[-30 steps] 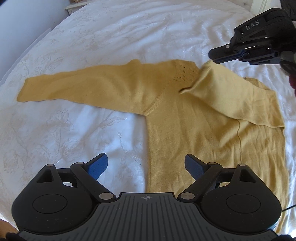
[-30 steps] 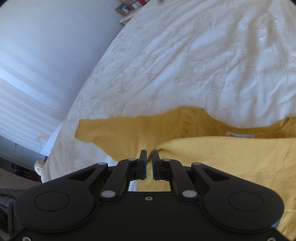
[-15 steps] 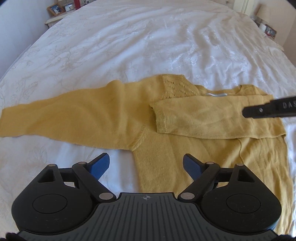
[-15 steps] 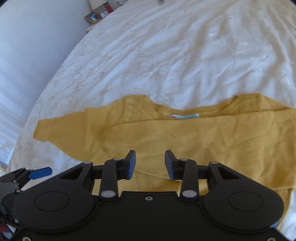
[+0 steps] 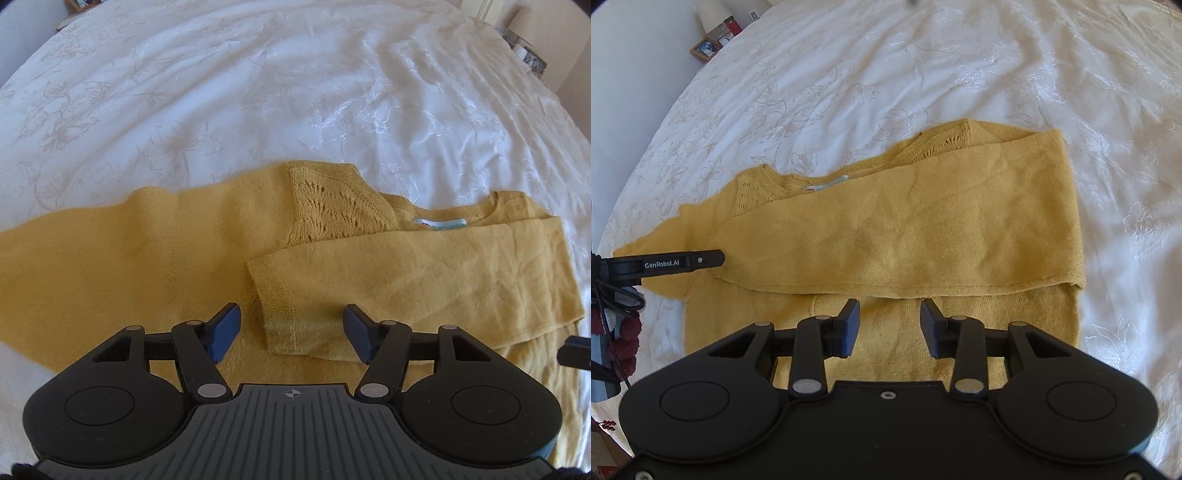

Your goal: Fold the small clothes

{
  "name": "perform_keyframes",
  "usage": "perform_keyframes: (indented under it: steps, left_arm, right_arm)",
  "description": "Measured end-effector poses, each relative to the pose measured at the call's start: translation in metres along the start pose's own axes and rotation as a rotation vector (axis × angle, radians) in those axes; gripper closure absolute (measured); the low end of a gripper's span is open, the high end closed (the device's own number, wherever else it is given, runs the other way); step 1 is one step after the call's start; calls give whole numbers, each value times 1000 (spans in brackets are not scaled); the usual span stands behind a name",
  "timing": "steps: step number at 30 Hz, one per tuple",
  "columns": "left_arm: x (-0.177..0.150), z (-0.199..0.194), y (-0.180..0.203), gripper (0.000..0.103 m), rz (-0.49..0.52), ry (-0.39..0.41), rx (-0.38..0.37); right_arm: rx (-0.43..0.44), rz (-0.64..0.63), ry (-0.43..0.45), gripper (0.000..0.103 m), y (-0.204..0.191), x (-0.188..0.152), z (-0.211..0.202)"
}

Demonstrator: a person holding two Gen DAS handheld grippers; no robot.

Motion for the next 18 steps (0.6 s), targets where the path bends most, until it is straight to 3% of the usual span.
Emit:
perform_keyframes:
  steps: [3, 5, 7, 12, 18]
  left_arm:
    - [7, 4, 3, 49, -20, 14, 6]
    - [9, 6, 6, 77, -11, 12, 38]
    - [8, 3, 9, 93, -16, -13, 48]
    - [8, -32, 1, 94, -78, 26, 46]
    - [-2, -11, -17, 93, -101, -51, 70]
  right_arm:
    - [-4, 23, -7, 56, 9, -5, 3]
    - [-9, 38, -4, 56, 13, -6, 4]
    - [-10, 54, 2, 56, 17, -7, 3]
    - [-34, 48, 33, 56, 27, -5, -8]
    - [-50, 84, 41, 53, 49, 8, 3]
Point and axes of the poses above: each gripper's, at about its wrist camera, not at the fingertips, and z roughly the way its jaws point, y to its right, x to its top, the point moved 9 cm from there along z, roughly the way its jaws point
